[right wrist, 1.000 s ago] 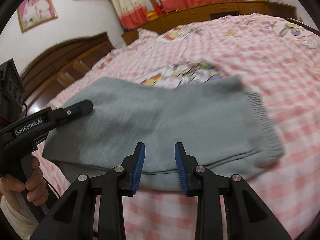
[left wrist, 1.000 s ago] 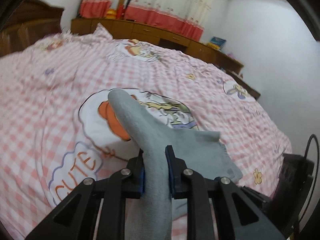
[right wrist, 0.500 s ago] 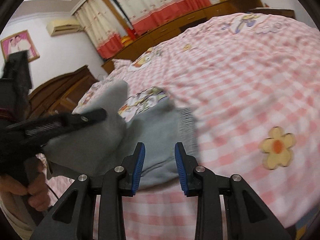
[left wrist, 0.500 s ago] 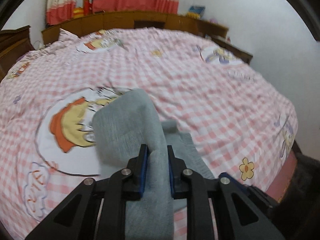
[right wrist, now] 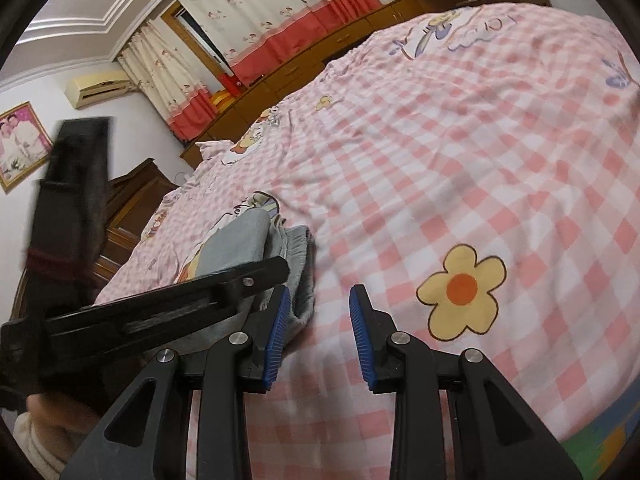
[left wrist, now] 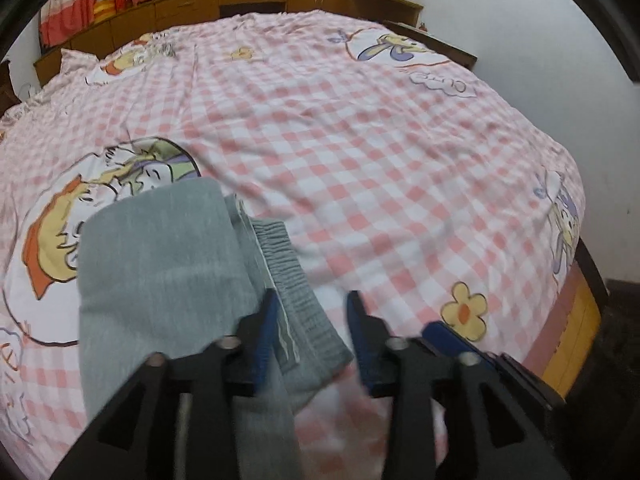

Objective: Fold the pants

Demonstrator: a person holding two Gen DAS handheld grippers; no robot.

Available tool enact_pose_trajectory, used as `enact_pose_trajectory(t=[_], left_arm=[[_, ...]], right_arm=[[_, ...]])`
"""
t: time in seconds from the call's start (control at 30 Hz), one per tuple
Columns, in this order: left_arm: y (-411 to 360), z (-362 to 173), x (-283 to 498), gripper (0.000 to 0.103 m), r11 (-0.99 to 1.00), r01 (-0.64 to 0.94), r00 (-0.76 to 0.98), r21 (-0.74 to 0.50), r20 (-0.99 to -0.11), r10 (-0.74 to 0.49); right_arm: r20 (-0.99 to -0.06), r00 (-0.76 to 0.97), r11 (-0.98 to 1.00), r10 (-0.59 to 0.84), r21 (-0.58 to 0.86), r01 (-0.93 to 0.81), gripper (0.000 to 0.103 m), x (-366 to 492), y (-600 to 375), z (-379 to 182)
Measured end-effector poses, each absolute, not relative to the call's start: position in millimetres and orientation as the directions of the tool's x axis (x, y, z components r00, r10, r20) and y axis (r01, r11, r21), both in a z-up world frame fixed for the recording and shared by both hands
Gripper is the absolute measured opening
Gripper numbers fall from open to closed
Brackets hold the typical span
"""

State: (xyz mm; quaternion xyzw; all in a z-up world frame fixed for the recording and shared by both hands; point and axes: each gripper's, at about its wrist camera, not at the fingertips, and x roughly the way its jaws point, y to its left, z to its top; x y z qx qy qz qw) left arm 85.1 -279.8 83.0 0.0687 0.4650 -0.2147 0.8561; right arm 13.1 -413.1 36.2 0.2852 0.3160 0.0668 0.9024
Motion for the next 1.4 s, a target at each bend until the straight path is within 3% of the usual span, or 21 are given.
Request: enact_pose_trajectory(t=[0.27,0.5,0.67,0.83,0.97,1.17,1.4], left_arm=[[-236.0,119.9,66.6,0.047,0.910,0.384,0.512,-0.158,-0.783,-0.352],[-172.2,133.2,61.8,0.051,0.946,0.280,0.566,-0.166,-0.767,-0.302],[-134.2,114.6,63.5,0.051,0.973,0.190,0.593,-0.134,-0.774,-0.222],[-128.2,85.0,52.8,0.051,0.958,0.202,0.538,-0.204,-0.794,-0.283],[-138.5,66.3,45.3,0.051,0.959,0.218,0.523,-0.181,-0.808,-0.271],[-161.6,52.1,37.7,0.051,0.958,0.285,0.566,-0.026,-0.802,-0.191],[-145.3,50.4,43.8,0.055,0.954,0.270,0.534,-0.130,-0.804,-0.260]], right_arm=[[-0.561,0.773,0.843,0.296,0.534,0.065,0.033,15.6,-405.5,36.7],[-0.584,0.749,0.861,0.312,0.507,0.037,0.033,30.1,-390.8,48.8],[-0.610,0.723,0.886,0.324,0.463,-0.006,0.033,47.3,-377.6,68.1],[-0.624,0.673,0.872,0.398,0.485,-0.065,0.035,59.9,-365.4,69.2],[-0.645,0.629,0.846,0.434,0.531,-0.039,0.035,71.4,-360.3,55.9],[-0.683,0.605,0.881,0.409,0.467,-0.069,0.035,88.5,-344.1,55.5],[-0.731,0.580,0.917,0.360,0.392,-0.075,0.035,103.6,-321.8,42.1]])
